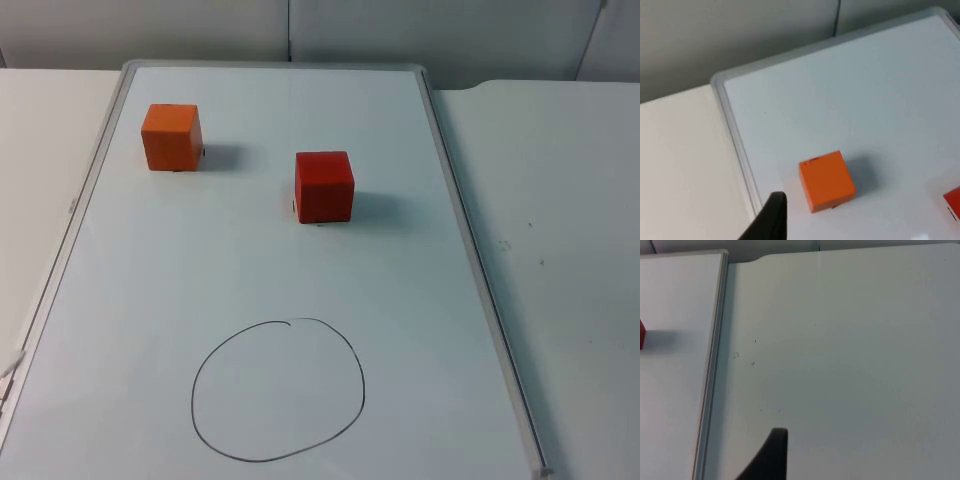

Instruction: Pick up one cube with the left hand and another cube with the right hand. First place the cube in the right hand at the target position, then stack the cube in the left hand on top.

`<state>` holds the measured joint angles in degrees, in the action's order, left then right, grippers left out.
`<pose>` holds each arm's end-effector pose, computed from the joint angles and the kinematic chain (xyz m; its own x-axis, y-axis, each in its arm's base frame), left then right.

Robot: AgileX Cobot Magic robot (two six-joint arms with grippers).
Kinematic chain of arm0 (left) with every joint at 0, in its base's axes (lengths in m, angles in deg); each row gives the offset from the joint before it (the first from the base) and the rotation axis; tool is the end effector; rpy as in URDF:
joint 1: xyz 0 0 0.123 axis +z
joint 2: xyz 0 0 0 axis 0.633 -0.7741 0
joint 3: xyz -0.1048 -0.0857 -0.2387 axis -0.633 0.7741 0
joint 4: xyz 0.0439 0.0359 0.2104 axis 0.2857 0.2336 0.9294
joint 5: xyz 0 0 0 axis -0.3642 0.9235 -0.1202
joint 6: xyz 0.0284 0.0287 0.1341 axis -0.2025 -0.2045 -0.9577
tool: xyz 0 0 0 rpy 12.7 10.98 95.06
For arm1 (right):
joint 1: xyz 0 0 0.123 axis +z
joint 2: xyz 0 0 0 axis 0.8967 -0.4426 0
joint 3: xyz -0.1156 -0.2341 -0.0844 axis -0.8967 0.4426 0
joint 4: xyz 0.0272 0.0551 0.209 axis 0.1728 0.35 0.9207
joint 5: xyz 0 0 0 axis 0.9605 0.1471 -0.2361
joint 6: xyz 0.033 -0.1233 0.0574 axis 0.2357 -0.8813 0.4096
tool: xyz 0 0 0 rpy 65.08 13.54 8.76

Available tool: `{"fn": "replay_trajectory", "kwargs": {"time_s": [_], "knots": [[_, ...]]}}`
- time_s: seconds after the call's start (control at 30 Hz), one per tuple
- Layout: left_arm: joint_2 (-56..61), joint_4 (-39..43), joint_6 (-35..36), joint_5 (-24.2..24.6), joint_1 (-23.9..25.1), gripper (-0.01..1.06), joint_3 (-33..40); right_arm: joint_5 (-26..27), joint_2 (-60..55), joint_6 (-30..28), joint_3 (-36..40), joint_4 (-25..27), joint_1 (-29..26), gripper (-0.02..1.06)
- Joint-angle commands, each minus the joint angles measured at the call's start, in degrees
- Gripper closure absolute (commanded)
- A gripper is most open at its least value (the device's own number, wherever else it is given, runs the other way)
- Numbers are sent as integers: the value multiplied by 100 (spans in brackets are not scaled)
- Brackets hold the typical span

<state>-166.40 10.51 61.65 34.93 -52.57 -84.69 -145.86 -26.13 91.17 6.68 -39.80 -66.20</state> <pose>0.3815 -0.1006 0.2663 -0.6379 0.2256 -0.7364 0.3291 0.9443 0.0042 0.0166 -0.0062 0.2391 -0.4673 0.0218 -0.8838 0.0788 0.9967 -0.0171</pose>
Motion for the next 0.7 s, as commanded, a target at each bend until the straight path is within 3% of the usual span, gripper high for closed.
{"fn": "replay_trajectory", "kwargs": {"time_s": [0.0, 0.23, 0.53, 0.67], "knots": [[-477, -58, 194, -253, -178, 0, -56, 40, 14, -26, 23, 26, -42, 0], [-1336, -30, 453, -597, -233, 1, -283, 40, 14, -26, 23, 26, -42, 0], [-2685, 289, 1006, -81, -233, 1, -1674, 40, 14, -26, 23, 26, -42, 0], [-2986, 322, 1059, 31, -233, 1, -1964, 40, 14, -26, 23, 26, -42, 0]]}}
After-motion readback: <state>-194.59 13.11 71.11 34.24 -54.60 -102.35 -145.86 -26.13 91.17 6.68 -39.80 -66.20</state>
